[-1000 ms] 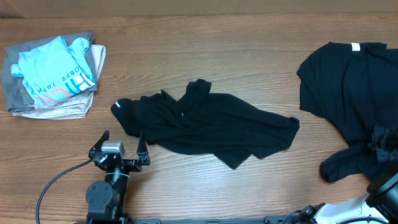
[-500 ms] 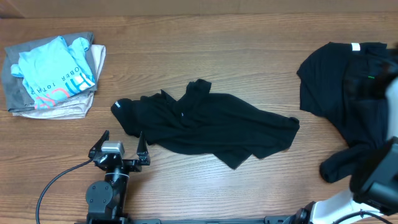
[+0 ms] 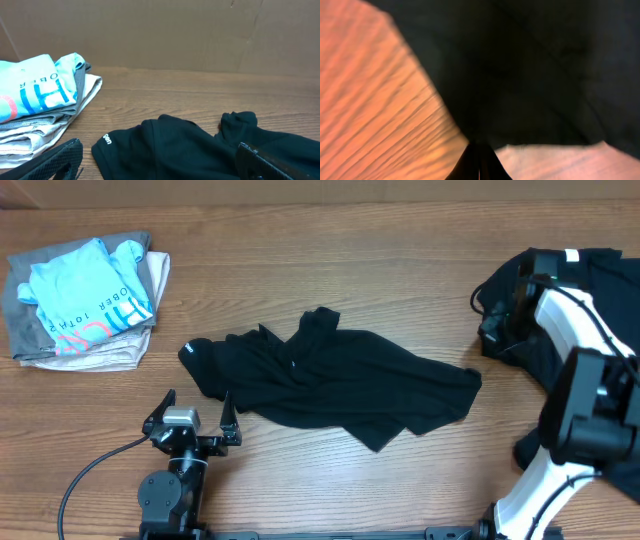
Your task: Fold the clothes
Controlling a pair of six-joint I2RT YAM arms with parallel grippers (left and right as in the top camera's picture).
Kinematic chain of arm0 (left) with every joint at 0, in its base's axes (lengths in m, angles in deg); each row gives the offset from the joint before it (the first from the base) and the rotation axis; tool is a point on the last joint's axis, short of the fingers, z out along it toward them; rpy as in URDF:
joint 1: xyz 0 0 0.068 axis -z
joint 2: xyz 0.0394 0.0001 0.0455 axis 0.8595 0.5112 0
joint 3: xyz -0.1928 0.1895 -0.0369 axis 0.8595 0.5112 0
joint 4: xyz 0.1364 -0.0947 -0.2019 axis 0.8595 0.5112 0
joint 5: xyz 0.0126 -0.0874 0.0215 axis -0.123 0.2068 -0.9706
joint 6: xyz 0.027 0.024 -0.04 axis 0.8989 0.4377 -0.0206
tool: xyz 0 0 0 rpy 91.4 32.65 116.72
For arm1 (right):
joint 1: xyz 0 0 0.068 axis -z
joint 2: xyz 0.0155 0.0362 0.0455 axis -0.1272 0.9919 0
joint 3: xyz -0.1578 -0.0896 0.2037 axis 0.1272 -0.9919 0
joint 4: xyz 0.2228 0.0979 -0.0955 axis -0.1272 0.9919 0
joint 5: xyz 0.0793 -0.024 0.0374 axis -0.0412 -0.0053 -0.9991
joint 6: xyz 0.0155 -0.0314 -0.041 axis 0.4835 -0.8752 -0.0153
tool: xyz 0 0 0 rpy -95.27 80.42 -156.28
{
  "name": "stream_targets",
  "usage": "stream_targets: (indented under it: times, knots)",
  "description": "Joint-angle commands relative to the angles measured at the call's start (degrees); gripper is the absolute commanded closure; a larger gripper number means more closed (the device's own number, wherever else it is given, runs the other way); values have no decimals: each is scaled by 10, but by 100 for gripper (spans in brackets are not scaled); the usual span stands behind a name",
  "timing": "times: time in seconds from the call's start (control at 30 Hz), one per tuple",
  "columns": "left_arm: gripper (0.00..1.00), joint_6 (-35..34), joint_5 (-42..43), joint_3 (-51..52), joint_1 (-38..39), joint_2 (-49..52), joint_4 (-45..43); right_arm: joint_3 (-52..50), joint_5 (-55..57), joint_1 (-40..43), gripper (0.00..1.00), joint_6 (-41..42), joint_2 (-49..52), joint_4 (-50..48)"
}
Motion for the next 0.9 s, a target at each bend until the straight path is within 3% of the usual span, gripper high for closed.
stream_targets:
  times: [0.0, 0.27, 0.67, 0.87]
  knots:
    - [0, 13, 2, 2, 3, -6, 0, -4, 14, 2, 96, 6, 42, -23]
    - [0, 13, 2, 2, 3, -6, 0, -4, 17, 13, 96, 7, 90, -116]
    - [0, 13, 2, 2, 3, -6, 0, 5, 23, 94, 96, 24, 169, -321]
    - [0, 13, 2, 2, 3, -6, 0, 134, -109, 115, 65, -22, 156, -211]
